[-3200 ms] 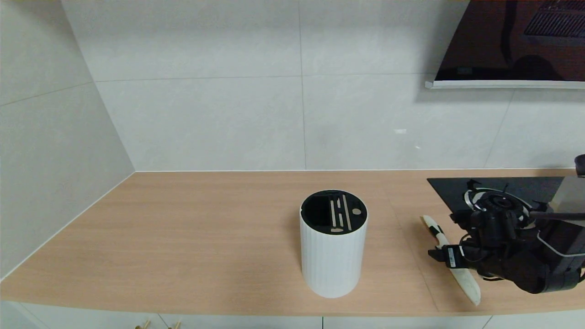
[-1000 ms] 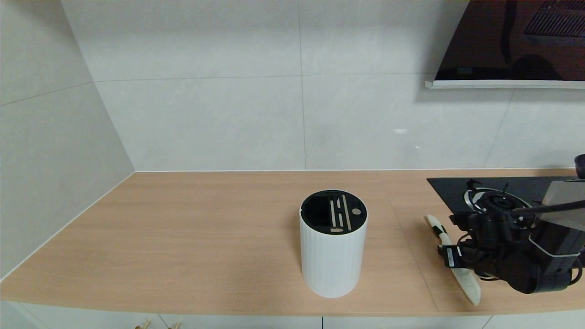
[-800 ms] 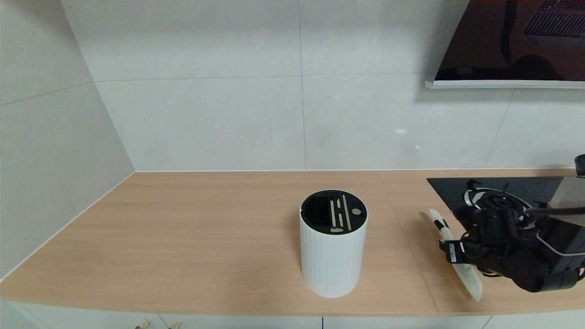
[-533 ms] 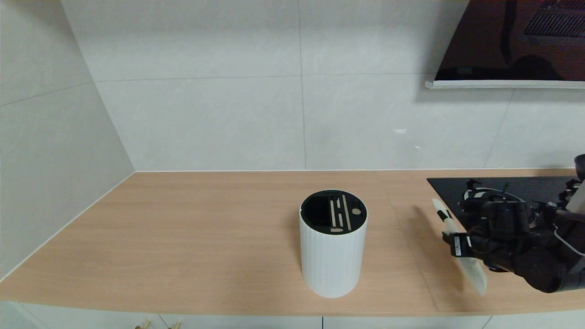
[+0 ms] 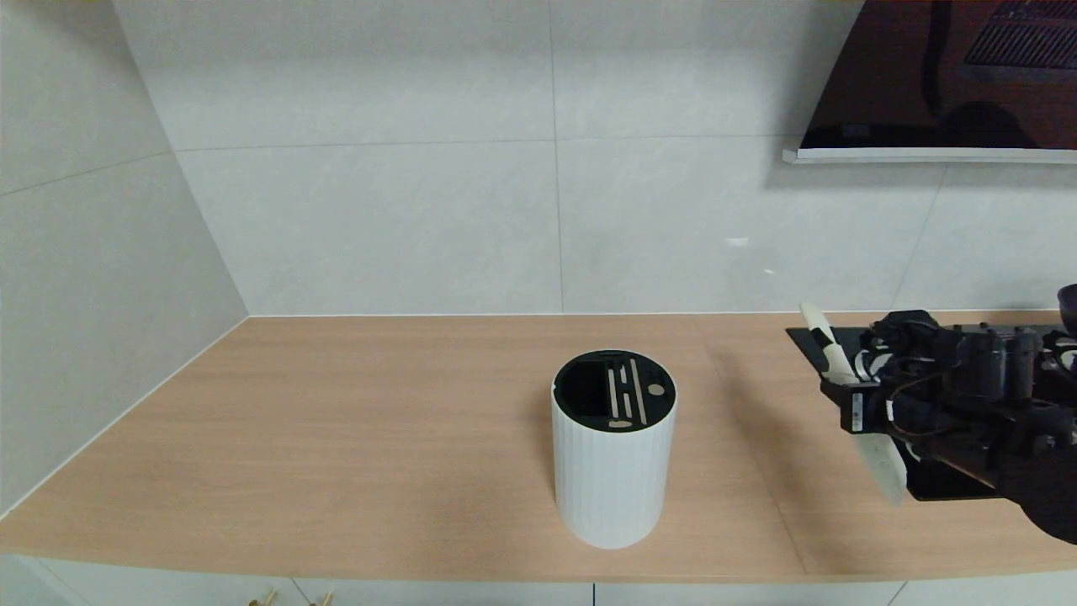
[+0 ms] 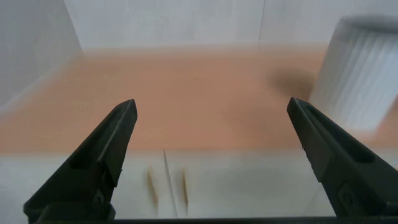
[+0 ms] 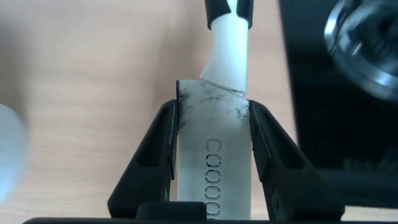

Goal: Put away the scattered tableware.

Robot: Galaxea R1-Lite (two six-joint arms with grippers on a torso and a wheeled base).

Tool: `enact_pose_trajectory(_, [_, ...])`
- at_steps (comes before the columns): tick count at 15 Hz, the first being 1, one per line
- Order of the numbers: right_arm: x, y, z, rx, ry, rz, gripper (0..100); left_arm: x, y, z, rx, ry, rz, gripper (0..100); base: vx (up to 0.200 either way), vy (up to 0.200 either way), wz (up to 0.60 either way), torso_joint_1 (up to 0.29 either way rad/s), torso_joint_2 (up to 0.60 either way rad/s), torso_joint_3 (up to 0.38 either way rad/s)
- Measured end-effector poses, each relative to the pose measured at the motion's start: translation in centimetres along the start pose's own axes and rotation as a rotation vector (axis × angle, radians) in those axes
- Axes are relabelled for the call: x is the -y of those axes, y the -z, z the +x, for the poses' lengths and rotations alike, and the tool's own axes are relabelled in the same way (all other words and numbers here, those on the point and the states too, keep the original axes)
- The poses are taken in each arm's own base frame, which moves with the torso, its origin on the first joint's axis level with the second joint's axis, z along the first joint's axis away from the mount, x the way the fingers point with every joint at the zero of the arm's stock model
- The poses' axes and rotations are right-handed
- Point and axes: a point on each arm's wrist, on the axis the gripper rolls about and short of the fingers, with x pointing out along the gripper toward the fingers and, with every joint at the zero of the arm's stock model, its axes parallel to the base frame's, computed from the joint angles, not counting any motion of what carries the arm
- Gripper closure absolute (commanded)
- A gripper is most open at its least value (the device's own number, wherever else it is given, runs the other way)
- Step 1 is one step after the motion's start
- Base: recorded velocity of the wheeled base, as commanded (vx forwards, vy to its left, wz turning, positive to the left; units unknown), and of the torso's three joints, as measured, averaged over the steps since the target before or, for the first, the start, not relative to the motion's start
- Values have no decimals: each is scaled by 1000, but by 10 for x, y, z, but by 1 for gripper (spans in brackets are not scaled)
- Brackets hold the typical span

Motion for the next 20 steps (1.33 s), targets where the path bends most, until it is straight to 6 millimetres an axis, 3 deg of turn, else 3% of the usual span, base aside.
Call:
enact_pose_trajectory(3, [-19, -24, -21, 104, -18, -11, 100, 3, -13, 2, -74, 130, -16, 0, 0, 0, 0, 0, 0, 0])
enact_pose_trajectory(7, [-35, -59, -27, 228, -65, -8, 100, 8, -60, 28, -220, 351, -50, 0, 0, 0, 0, 0, 0, 0])
enact_pose_trajectory(9, [-46, -71, -27, 250, -99, -11, 100, 9, -76, 55, -306, 448, -57, 0, 0, 0, 0, 0, 0, 0])
enact_pose_trajectory(13, [-78, -81, -35, 282, -201, -24, 100, 21, -105, 134, -454, 654, -125, 0, 0, 0, 0, 0, 0, 0])
enact_pose_trajectory(17, [-102, -81, -54, 298, -287, -37, 100, 60, -107, 203, -494, 803, -358, 0, 0, 0, 0, 0, 0, 0])
enact_pose_trajectory(20, [-131, -74, -77, 295, -404, -42, 100, 96, -92, 242, -456, 874, -558, 0, 0, 0, 0, 0, 0, 0])
